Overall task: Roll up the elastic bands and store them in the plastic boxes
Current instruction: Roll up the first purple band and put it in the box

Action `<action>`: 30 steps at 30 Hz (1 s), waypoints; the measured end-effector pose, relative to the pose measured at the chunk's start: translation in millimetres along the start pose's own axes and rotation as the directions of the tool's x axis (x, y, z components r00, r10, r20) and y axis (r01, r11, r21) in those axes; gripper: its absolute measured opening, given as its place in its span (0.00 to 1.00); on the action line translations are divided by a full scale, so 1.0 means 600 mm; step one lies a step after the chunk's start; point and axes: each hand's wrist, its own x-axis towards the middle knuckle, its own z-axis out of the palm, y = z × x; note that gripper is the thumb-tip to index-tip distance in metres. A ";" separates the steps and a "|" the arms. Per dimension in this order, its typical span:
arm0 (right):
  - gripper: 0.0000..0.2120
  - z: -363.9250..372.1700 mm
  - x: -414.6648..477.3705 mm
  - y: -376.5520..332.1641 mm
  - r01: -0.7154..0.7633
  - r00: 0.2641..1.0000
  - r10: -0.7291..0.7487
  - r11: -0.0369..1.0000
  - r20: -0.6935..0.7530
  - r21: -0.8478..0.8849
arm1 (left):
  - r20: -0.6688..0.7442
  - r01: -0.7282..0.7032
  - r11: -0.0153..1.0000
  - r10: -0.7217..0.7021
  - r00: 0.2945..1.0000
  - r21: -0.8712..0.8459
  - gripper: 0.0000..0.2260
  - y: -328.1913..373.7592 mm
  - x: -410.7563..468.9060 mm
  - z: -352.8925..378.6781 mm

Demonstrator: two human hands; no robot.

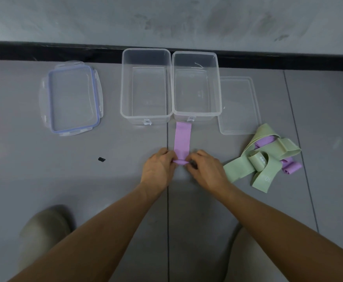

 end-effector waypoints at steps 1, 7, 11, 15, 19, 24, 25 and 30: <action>0.12 0.001 -0.001 0.000 0.009 1.000 -0.009 1.000 0.010 -0.025 | -0.003 -0.001 1.000 0.001 1.000 -0.014 0.05 -0.002 -0.003 0.001; 0.13 0.004 -0.005 -0.004 0.033 0.999 -0.033 0.998 -0.013 -0.047 | -0.041 0.037 0.996 -0.040 0.998 -0.078 0.03 0.003 -0.013 0.005; 0.09 0.004 -0.003 -0.003 0.022 0.998 -0.022 1.000 -0.050 0.000 | -0.008 0.053 0.998 -0.054 0.999 -0.021 0.04 0.004 -0.006 -0.001; 0.05 0.003 0.000 -0.001 0.014 0.997 -0.012 1.000 -0.070 0.017 | -0.043 0.062 0.997 -0.064 0.997 -0.036 0.05 0.009 -0.004 -0.006; 0.04 -0.003 0.006 -0.004 0.004 0.996 0.000 0.999 -0.094 0.038 | -0.053 0.014 1.000 -0.014 0.998 0.003 0.02 0.015 -0.003 -0.004; 0.02 0.003 0.007 -0.010 0.017 0.991 -0.009 0.998 -0.131 0.062 | -0.070 -0.064 0.995 0.069 0.995 0.070 0.04 0.003 -0.005 0.004; 0.02 0.005 0.006 -0.011 0.018 0.992 -0.010 0.998 -0.129 0.056 | -0.068 -0.056 0.997 0.061 0.996 0.062 0.04 0.002 -0.003 0.004; 0.08 0.003 0.000 -0.004 0.040 0.996 -0.037 0.998 -0.086 0.038 | -0.073 0.030 0.999 -0.029 0.997 0.012 0.03 0.010 0.003 0.005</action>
